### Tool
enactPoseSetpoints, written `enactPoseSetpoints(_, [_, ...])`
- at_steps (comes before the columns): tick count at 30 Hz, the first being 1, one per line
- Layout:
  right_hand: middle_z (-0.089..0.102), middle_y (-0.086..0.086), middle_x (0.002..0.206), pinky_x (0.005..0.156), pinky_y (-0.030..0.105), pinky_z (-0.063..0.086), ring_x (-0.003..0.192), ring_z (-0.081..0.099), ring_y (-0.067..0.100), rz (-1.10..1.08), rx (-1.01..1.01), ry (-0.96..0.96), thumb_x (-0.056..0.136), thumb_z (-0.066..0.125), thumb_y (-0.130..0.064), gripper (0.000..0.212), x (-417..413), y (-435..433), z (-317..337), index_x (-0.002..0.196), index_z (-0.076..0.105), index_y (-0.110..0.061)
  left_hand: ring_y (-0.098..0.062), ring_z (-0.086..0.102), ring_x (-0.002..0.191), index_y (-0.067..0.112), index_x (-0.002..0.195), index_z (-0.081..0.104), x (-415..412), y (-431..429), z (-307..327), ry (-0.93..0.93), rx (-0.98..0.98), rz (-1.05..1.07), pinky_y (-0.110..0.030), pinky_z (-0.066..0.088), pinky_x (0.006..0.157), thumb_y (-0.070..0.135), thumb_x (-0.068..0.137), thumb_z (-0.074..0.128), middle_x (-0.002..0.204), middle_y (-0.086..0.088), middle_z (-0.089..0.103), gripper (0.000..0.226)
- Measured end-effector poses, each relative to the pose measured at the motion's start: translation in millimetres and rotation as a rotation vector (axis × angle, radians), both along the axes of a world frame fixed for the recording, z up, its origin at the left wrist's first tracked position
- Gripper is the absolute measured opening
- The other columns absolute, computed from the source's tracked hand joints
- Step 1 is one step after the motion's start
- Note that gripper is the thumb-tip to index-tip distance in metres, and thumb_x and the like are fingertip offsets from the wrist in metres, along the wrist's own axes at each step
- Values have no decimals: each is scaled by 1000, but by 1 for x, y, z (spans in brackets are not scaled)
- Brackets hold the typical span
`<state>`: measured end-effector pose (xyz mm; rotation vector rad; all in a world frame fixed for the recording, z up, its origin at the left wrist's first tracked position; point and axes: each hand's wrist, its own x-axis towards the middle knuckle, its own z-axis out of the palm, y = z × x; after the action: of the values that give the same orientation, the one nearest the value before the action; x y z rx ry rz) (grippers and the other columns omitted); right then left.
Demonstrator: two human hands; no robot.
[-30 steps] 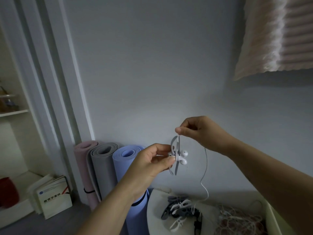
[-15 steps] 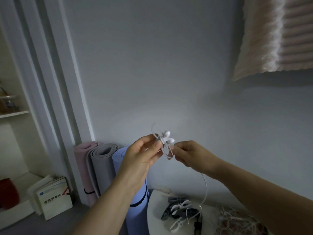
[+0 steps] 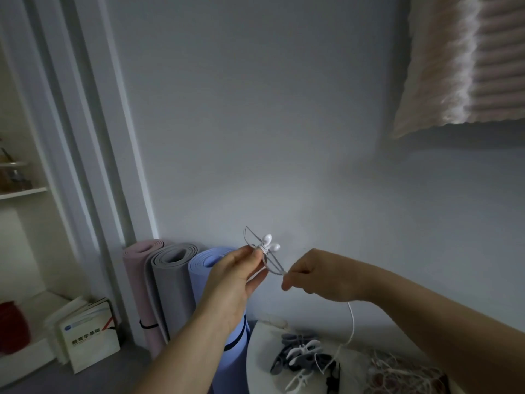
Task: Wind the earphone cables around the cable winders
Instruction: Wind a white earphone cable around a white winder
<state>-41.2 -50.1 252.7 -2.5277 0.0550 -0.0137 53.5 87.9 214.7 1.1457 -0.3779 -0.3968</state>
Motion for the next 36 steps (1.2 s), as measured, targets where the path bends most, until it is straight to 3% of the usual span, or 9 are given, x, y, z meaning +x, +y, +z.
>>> enactPoseSetpoints(3, [63, 14, 83, 67, 26, 43, 65, 47, 13, 21, -53, 10, 99, 44, -32, 32, -3, 3, 10, 104, 72, -17, -6, 68, 82, 11, 93, 68, 3, -1, -5, -168, 179, 101, -26, 55, 82, 16, 88, 67, 89, 3, 73, 8])
enactPoseSetpoints(6, [63, -1, 74, 53, 13, 36, 52, 46, 1, 3, -145, -108, 99, 44, -27, 29, -4, 4, 22, 100, 72, -18, -2, 64, 87, 25, 91, 63, 3, -1, -10, -367, 374, 217, -24, 51, 85, 16, 85, 71, 91, 12, 68, 13])
enactPoseSetpoints(11, [55, -6, 60, 47, 13, 34, 46, 44, 2, -94, -213, -417, 94, 55, -32, 26, -1, -5, 38, 83, 71, -16, 9, 63, 80, 21, 98, 66, -5, 3, -9, -513, 403, 70, -5, 45, 71, 13, 86, 69, 94, 13, 71, 14])
enactPoseSetpoints(17, [46, -12, 48, 48, 11, 33, 46, 42, 2, -124, -32, -616, 87, 64, -34, 21, -1, -13, 38, 70, 65, -23, -4, 68, 88, 23, 100, 67, -11, 6, 0, -554, 332, -81, -27, 53, 84, 12, 87, 68, 96, 9, 73, 17])
enactPoseSetpoints(20, [44, -14, 44, 46, 10, 29, 43, 37, 3, -166, 150, -603, 88, 63, -35, 25, 0, -16, 35, 69, 66, -18, -13, 68, 99, 23, 102, 68, -12, 7, 5, -585, 277, -160, -31, 52, 91, 22, 83, 71, 103, 2, 73, 19])
enactPoseSetpoints(23, [48, -13, 46, 49, 14, 33, 46, 38, 3, -132, 395, -426, 93, 57, -25, 31, 2, -16, 25, 64, 63, -17, -24, 67, 106, 24, 101, 71, -17, 7, 13, -541, 148, -236, -36, 52, 94, 30, 74, 73, 108, -5, 72, 28])
enactPoseSetpoints(26, [42, -8, 49, 50, 20, 30, 50, 32, 10, -87, 536, -299, 97, 49, -17, 34, 4, -12, 5, 65, 61, -15, -24, 68, 102, 14, 105, 69, -20, 4, 20, -432, 3, -212, -32, 54, 90, 17, 79, 75, 106, -6, 73, 27])
enactPoseSetpoints(31, [39, -6, 57, 47, 13, 28, 44, 31, 2, -70, 263, -299, 101, 39, -28, 39, 3, 0, -8, 83, 66, -6, -18, 70, 93, 4, 108, 65, -16, 1, 17, -183, -156, -118, -24, 57, 78, 9, 84, 58, 103, -10, 74, 26])
enactPoseSetpoints(36, [46, -7, 65, 57, 13, 34, 54, 40, 2, -5, 51, -263, 102, 37, -20, 31, 2, 4, -11, 113, 66, -17, -18, 65, 99, 12, 101, 70, -7, 1, 17, -91, -118, -46, -34, 52, 92, 7, 96, 51, 99, -3, 75, 20])
